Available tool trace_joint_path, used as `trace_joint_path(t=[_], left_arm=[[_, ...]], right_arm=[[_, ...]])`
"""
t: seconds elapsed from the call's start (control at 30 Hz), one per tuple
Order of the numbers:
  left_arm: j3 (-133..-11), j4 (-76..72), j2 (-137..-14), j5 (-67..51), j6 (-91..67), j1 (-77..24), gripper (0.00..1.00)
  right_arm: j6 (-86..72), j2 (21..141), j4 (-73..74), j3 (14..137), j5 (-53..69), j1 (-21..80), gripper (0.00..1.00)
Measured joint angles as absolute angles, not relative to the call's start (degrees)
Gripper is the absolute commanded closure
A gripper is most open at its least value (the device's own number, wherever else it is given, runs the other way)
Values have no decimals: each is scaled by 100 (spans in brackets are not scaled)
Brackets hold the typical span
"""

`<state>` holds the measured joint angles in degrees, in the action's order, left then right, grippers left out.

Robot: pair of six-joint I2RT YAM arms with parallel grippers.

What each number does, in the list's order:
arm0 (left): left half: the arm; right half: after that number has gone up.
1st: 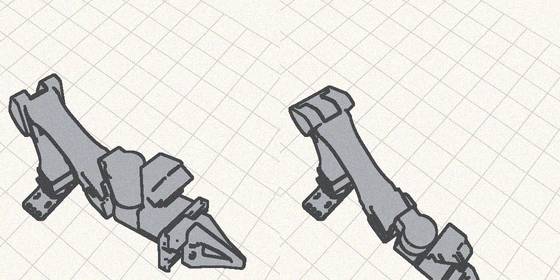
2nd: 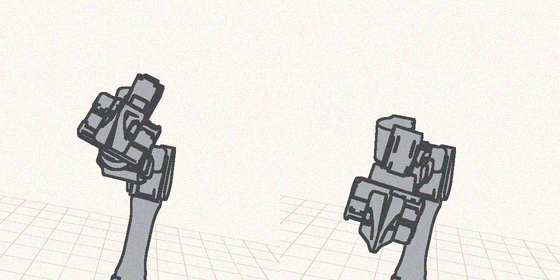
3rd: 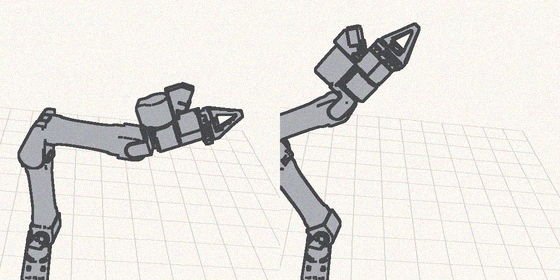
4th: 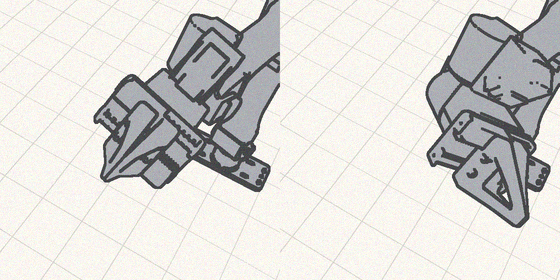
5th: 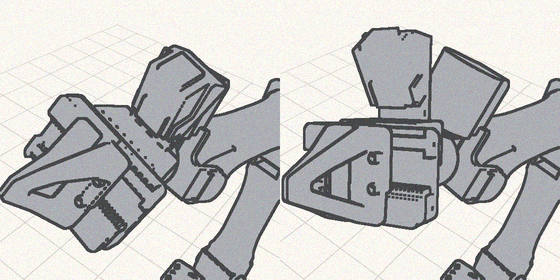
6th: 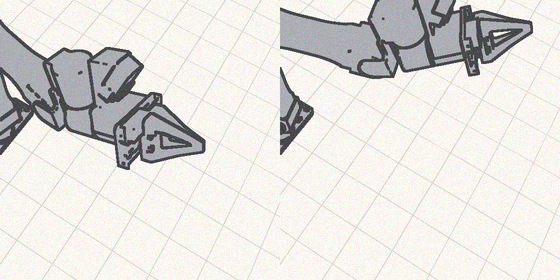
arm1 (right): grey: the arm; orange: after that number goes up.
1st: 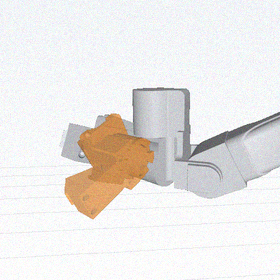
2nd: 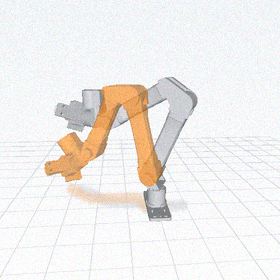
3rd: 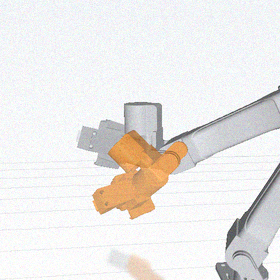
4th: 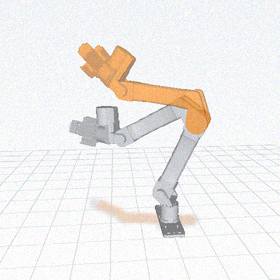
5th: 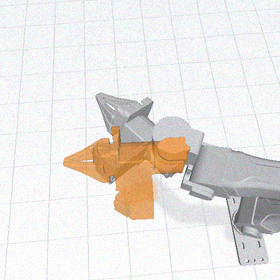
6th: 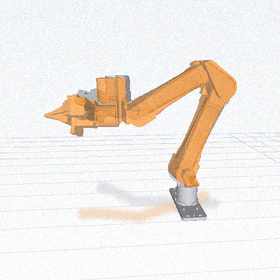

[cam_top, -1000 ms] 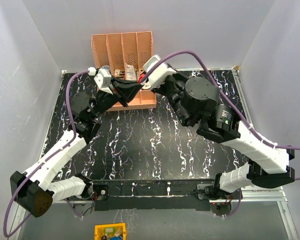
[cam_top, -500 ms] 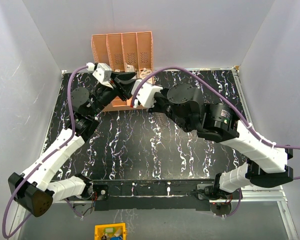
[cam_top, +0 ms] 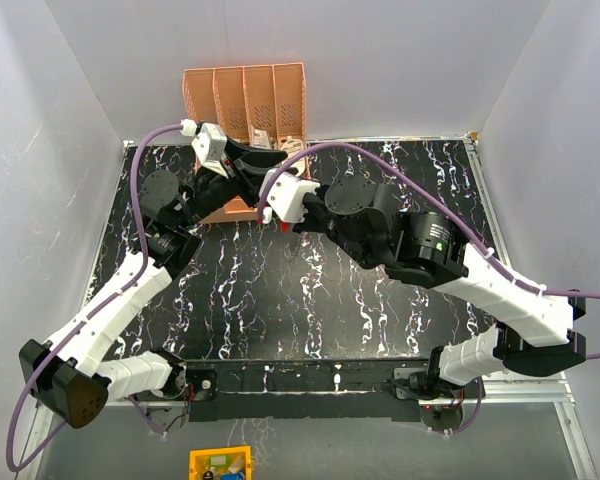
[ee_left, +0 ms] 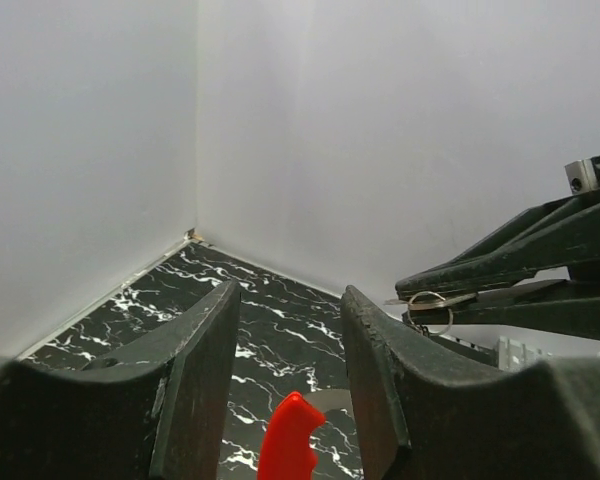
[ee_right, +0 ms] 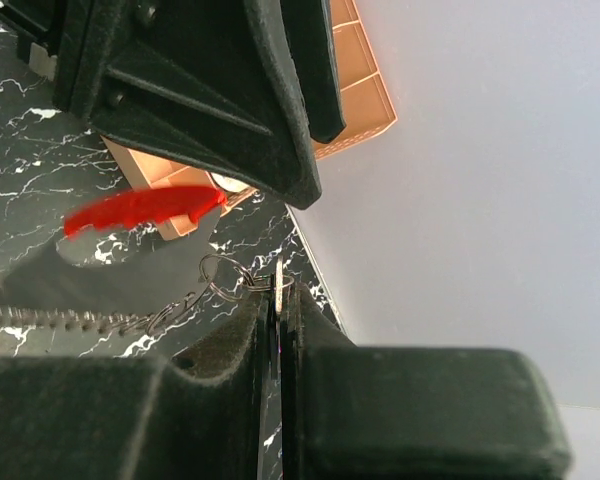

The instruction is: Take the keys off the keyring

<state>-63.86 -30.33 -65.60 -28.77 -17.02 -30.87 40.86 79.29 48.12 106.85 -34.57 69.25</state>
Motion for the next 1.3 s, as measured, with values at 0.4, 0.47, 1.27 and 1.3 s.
trace_joint_path(t=[0.4, 0.47, 1.27, 1.3], left_arm=[[-5612, -3304, -6344, -3116, -2224, -3087, 54], [-5485, -3406, -6300, -3173, -2311, -3087, 52], [-5133, -5492, -6949, -3328, -3437, -3087, 39], [-5133, -5544, -6969, -3328, -3454, -3087, 39]], right_arm=[[4110, 7856, 4501, 10510, -3664, 6925, 100], [4110, 7835, 4462, 10508, -3686, 6925, 100], [4104, 7787, 4338, 10328, -3750, 6925, 100], [4101, 7787, 4338, 10328, -3750, 6925, 100]])
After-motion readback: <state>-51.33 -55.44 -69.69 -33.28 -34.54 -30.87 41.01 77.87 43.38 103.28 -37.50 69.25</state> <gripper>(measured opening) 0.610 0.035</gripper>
